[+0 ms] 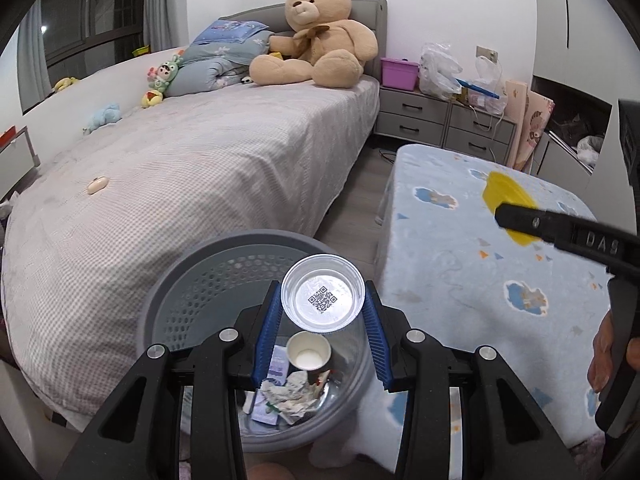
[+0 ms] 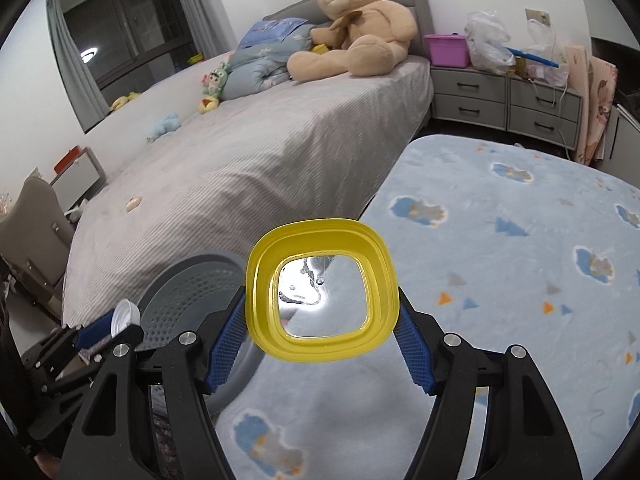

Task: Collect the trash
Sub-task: 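Carry the cap and lid over the wastebasket with both grippers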

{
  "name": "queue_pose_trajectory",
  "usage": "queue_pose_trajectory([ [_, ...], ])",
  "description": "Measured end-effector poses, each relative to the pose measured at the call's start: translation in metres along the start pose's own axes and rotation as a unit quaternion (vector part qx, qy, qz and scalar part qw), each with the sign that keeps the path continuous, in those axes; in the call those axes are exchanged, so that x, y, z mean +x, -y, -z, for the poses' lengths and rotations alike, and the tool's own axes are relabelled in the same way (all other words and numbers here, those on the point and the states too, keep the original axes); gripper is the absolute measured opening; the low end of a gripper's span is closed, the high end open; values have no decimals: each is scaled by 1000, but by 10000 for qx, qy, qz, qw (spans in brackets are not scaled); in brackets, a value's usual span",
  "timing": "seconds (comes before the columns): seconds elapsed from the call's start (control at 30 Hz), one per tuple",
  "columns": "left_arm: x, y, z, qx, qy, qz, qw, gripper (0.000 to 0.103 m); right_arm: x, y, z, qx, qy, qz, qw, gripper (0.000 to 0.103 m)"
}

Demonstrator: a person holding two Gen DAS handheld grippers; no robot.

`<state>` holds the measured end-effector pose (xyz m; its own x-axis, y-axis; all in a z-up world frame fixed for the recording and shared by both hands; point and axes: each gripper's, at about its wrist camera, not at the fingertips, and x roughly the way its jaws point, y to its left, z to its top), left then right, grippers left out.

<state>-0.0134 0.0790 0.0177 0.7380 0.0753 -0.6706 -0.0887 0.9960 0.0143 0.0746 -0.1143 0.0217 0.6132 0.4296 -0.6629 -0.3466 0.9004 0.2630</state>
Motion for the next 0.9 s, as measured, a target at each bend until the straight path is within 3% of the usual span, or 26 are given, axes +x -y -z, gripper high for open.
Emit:
queue_pose_trajectory([
  [0.37, -33, -57, 0, -220, 192, 70, 9995, 39, -19, -58, -7, -114, -141, -20, 9998, 67],
  [0.9, -48, -59, -10, -132, 315, -321, 9989, 39, -30, -83, -1, -309, 125, -456, 9984, 67],
])
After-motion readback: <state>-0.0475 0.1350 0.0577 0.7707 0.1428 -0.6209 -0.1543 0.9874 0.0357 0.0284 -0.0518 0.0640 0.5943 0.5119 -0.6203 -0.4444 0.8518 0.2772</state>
